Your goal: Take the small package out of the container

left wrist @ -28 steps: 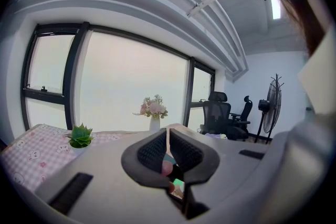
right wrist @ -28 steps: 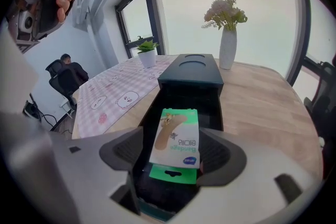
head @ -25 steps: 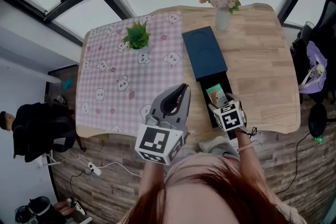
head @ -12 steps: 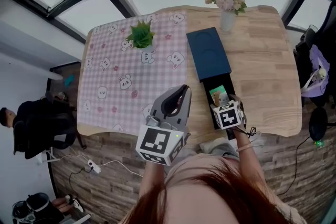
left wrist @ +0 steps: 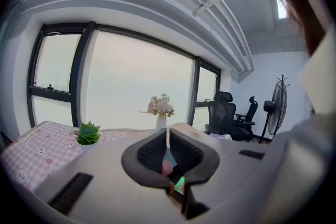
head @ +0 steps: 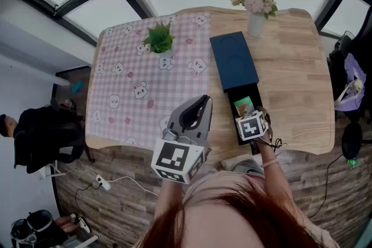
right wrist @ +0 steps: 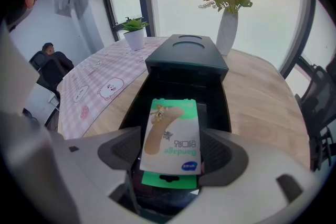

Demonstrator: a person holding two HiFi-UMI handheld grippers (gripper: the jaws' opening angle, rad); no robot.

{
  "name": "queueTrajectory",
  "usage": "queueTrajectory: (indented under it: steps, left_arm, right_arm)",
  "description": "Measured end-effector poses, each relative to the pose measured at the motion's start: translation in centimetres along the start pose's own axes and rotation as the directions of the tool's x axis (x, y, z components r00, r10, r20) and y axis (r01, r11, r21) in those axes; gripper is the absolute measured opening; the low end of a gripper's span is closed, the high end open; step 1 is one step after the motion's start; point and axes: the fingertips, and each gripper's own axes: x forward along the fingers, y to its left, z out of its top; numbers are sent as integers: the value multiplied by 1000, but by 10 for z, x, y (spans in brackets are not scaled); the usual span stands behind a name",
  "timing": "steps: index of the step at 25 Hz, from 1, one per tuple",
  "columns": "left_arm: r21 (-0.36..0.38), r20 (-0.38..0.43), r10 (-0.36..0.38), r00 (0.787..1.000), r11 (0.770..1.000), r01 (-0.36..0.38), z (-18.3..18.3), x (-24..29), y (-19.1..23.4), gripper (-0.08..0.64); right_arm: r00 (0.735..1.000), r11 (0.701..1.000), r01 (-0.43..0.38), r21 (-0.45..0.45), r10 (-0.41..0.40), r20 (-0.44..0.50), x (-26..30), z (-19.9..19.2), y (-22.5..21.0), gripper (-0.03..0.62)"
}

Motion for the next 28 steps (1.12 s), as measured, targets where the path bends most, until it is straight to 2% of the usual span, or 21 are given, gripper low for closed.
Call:
queueTrajectory:
  steps: [11,18,28]
  left_arm:
    - [-8,2,12,1000,1000,-12,-1,-1,3,20]
    - [-10,4,15,1000,1000,-15,0,-1,5,20]
    - [5,17,-3,1000,1000,3,5,-6,-4,21]
  right_arm:
    - [999,1000,10,-9,-11,-37,4,-2,-3,341]
    - [1000,1000,-6,-5,6,-17,2,0,-3,333]
    - [998,1000,-5,13,4,60,-17,12,-2,327]
